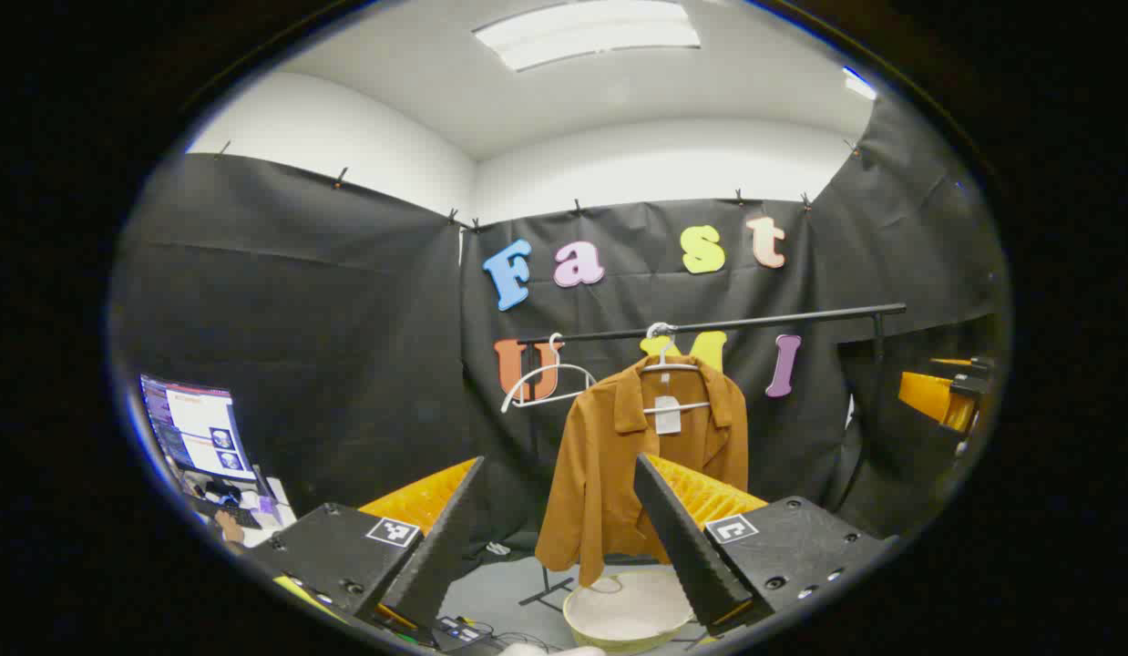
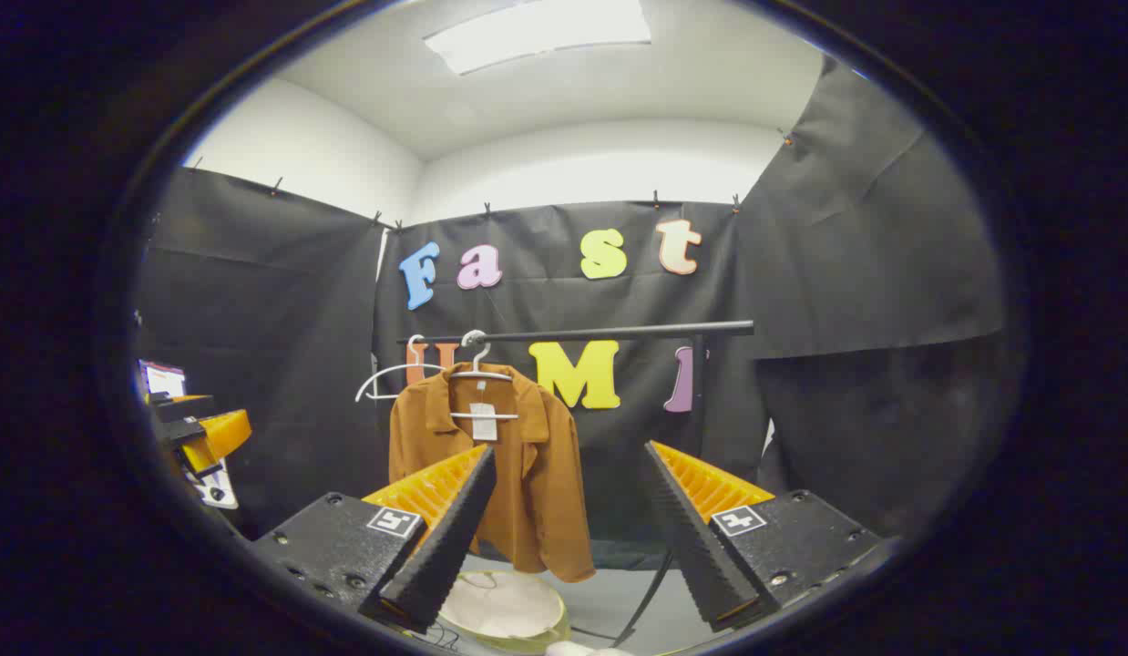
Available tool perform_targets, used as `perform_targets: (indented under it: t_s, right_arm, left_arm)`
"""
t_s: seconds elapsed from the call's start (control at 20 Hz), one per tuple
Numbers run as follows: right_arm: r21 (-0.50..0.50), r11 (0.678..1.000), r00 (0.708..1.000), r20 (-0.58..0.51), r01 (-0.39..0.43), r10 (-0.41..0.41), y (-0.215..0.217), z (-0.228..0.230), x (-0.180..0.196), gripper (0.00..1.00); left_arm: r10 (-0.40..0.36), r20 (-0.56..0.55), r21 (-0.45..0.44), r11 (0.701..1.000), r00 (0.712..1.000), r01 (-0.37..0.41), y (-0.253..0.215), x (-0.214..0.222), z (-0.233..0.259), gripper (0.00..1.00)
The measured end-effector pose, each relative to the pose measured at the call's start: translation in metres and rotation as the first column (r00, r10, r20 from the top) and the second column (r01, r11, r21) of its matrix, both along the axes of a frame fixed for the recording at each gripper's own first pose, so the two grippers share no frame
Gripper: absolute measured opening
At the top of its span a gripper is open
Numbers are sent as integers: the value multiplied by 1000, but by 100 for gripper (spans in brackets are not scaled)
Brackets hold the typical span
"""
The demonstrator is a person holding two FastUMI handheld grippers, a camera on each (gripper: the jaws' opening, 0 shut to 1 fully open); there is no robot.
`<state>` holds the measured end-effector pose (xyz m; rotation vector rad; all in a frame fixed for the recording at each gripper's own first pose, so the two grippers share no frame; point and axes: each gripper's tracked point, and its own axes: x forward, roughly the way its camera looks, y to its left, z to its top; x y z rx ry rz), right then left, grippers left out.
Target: Grasp the clothes on the hanger with both hands and then place them into the laundry hamper below.
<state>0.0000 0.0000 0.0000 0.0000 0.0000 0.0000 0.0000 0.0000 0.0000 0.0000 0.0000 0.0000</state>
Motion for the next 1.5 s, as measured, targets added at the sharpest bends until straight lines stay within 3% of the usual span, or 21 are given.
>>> perform_targets:
  t_s: [0.7, 1.05, 1.3, 1.5]
  right_arm:
    - [-35, 999, 998, -58, 21, -23, 21, -25, -11, 99]
    - [-35, 999, 995, -101, 24, -28, 26, -55, -11, 99]
    - [-41, 999, 987, -159, 2, -9, 25, -88, 13, 100]
    - [-9, 999, 982, -187, -39, 37, 27, -104, 58, 99]
  left_arm:
    - [-57, 38, 4, 998, 998, 57, 10, -5, -2, 100]
    - [-90, -6, 1, 996, 996, 90, 10, -10, -29, 100]
    - [-97, -50, 6, 995, 994, 98, -2, -1, -56, 100]
    - [-86, -55, -5, 996, 995, 86, -18, 26, -73, 100]
